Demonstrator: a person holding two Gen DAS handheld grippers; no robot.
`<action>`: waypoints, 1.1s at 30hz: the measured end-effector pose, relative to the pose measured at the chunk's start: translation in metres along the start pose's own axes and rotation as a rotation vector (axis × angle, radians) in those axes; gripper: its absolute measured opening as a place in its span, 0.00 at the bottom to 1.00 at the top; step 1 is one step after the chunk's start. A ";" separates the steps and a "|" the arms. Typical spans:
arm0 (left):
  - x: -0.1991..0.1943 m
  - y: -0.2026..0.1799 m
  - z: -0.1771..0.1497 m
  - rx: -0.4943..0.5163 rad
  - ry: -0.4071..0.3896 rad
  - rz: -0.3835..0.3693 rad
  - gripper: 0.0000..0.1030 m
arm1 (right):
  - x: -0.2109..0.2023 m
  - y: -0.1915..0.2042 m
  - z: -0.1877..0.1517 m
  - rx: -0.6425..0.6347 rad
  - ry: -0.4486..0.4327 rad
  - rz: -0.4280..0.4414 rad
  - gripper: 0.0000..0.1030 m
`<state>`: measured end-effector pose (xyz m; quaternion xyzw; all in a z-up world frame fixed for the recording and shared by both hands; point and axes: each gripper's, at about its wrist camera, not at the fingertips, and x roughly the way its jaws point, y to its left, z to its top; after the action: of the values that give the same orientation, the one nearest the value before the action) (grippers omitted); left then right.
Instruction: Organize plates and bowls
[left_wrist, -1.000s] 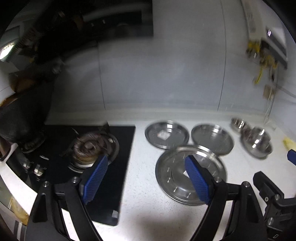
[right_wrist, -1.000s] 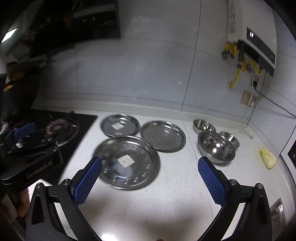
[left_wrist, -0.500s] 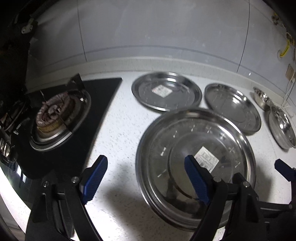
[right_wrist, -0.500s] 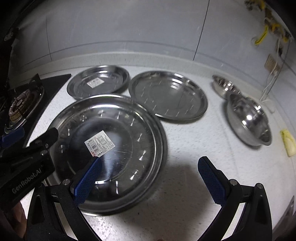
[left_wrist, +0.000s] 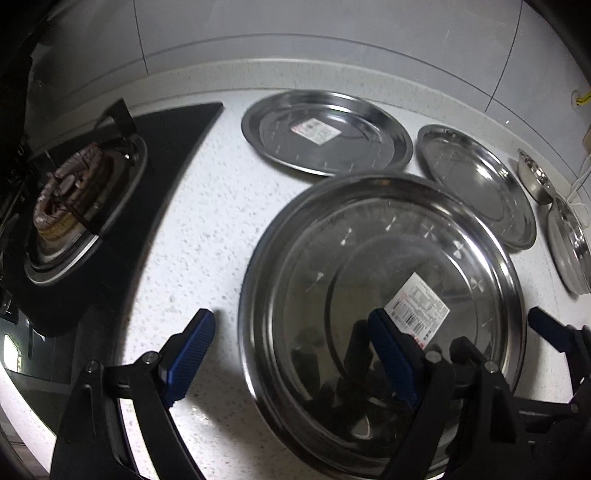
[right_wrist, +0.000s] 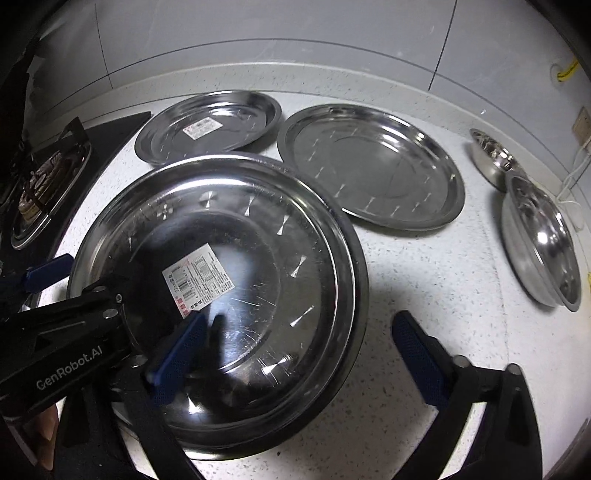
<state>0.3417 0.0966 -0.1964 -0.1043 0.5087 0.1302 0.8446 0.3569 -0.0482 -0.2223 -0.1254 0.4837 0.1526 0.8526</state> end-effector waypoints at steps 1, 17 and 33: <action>0.000 -0.001 0.000 0.001 -0.004 0.009 0.82 | 0.002 -0.001 0.001 0.000 0.007 0.009 0.79; 0.003 0.011 0.014 0.021 0.095 -0.088 0.81 | 0.001 -0.022 0.003 0.078 0.023 0.043 0.30; 0.012 0.000 0.033 -0.024 0.195 0.056 0.30 | -0.003 -0.046 -0.004 0.024 0.053 0.157 0.15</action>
<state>0.3748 0.1082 -0.1917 -0.1125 0.5896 0.1492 0.7858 0.3701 -0.0924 -0.2185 -0.0806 0.5164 0.2097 0.8264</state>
